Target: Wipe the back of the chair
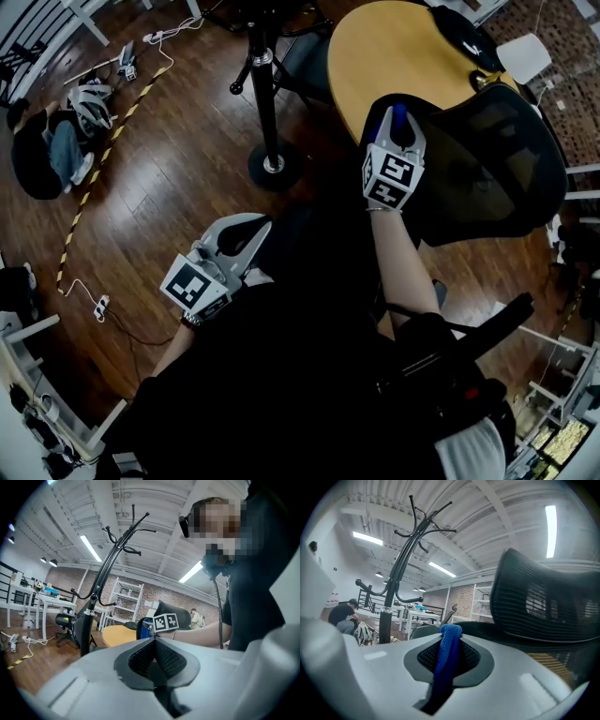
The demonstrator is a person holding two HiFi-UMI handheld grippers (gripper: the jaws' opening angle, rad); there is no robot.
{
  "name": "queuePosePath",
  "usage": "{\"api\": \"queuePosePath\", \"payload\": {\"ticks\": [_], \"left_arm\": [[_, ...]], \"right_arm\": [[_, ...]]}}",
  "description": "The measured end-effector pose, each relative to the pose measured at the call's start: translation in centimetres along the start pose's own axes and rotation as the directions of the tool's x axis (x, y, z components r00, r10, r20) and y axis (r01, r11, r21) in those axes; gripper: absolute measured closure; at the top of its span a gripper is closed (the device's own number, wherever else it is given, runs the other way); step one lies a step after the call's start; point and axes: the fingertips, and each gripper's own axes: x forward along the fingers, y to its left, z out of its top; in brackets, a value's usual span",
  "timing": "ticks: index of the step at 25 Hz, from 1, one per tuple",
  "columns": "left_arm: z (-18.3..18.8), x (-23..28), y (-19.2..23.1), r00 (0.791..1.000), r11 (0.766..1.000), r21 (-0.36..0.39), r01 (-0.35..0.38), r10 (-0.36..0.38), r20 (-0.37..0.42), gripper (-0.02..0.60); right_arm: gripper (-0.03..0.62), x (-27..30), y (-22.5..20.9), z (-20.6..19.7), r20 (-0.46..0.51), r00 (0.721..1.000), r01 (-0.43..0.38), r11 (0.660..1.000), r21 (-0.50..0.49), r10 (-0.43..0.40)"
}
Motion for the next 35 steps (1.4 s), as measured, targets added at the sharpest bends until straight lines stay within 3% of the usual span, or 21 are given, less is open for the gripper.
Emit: {"api": "queuePosePath", "payload": {"ticks": [5, 7, 9, 11, 14, 18, 21, 28, 35], "left_arm": [[1.7, -0.6, -0.5, 0.999, 0.998, 0.047, 0.029, -0.031, 0.024, 0.575], [2.2, 0.3, -2.1, 0.997, 0.995, 0.069, 0.067, -0.069, 0.033, 0.575], [1.7, 1.7, -4.1, 0.994, 0.991, 0.081, 0.106, -0.108, 0.019, 0.575], [0.3, 2.8, -5.4, 0.987, 0.984, 0.085, 0.157, -0.155, -0.027, 0.575], [-1.0, 4.0, -7.4, 0.970, 0.968, 0.076, 0.239, -0.234, -0.069, 0.575], [-1.3, 6.0, -11.6, 0.957, 0.956, 0.063, 0.288, -0.285, -0.047, 0.575], [-2.5, 8.9, -14.1, 0.934, 0.933, 0.065, 0.354, -0.350, -0.069, 0.575], [-3.1, 13.4, -19.4, 0.894, 0.895, 0.061, 0.443, -0.435, -0.107, 0.575], [-3.5, 15.9, -21.9, 0.890, 0.892, 0.058, 0.449, -0.439, -0.124, 0.575]], "right_arm": [[0.557, 0.6, 2.6, 0.3, -0.011, 0.999, -0.033, 0.999, 0.022, 0.034], [0.557, 0.3, 2.9, 0.5, -0.014, 0.994, -0.106, 0.994, 0.019, 0.107], [0.557, -0.8, 2.3, 0.7, 0.000, 0.985, -0.171, 0.985, 0.010, 0.171], [0.557, -2.5, 0.5, 0.4, 0.018, 0.985, -0.169, 0.985, 0.011, 0.169], [0.557, -5.5, -3.8, -0.6, -0.002, 0.996, -0.086, 0.996, 0.028, 0.086], [0.557, -10.1, -9.9, -2.3, -0.025, 1.000, -0.011, 0.999, 0.033, 0.012], [0.557, -13.1, -16.6, -4.7, -0.060, 0.995, 0.085, 0.996, 0.035, -0.083], [0.557, -21.3, -31.6, -8.5, -0.131, 0.935, 0.338, 0.940, 0.046, -0.330], [0.557, -25.0, -39.2, -14.2, -0.228, 0.882, 0.428, 0.903, 0.025, -0.412]]}}
